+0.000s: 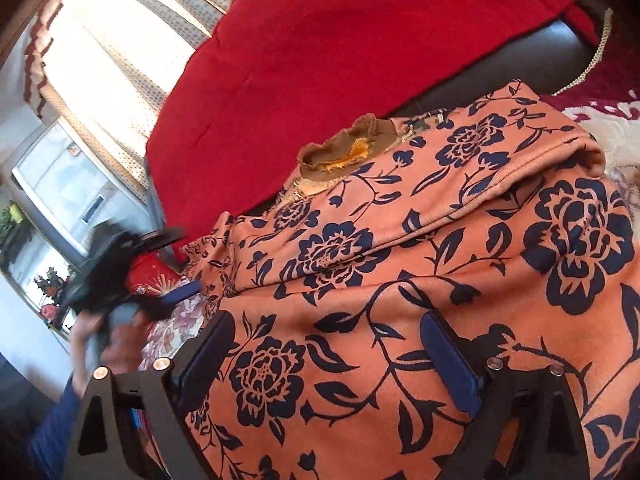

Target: Fold small clothes

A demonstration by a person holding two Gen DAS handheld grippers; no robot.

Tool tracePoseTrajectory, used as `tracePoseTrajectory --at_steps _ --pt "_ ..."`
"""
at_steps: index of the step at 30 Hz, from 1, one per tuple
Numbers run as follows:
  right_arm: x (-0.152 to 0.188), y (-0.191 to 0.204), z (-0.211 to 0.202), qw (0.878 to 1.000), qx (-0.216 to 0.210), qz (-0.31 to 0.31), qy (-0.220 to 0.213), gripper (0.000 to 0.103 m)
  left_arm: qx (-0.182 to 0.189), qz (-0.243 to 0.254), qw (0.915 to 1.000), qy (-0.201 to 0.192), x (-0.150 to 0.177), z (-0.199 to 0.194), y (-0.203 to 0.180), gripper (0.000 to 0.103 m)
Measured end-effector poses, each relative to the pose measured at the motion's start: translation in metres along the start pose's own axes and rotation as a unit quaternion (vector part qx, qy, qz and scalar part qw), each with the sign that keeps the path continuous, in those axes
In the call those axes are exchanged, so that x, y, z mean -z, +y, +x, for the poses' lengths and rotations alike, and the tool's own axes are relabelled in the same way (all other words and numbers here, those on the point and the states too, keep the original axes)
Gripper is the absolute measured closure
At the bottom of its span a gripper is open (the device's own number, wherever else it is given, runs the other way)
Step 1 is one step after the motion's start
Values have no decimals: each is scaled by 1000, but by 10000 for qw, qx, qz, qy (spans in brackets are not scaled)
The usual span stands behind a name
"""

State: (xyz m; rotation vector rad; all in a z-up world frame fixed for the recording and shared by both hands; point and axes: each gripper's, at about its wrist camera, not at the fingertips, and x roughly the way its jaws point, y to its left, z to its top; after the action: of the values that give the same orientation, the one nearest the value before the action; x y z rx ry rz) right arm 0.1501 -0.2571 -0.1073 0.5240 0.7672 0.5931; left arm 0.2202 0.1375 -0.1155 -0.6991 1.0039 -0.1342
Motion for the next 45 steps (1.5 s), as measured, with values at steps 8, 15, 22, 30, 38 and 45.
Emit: tracePoseTrajectory --at_steps 8,15,22,30,38,45 --pt "8 -8 -5 9994 -314 104 -104 8 -506 324 9982 -35 -8 14 -23 96" --pt "10 -6 -5 9993 -331 138 -128 8 -1201 1565 9753 -992 -7 -17 -66 97" --pt "-15 1 -28 9981 -464 339 -208 8 -2024 961 9734 -473 -8 34 -2 94" --pt "-94 -15 -12 9975 -285 498 -420 8 -1330 808 9851 -735 -23 -6 7 92" --pt "-103 -81 40 9864 167 1620 237 9 -1302 1575 9789 37 -5 58 -35 53" --pt "-114 -88 44 9854 622 1546 351 10 -1304 1750 9748 -466 -3 43 -41 50"
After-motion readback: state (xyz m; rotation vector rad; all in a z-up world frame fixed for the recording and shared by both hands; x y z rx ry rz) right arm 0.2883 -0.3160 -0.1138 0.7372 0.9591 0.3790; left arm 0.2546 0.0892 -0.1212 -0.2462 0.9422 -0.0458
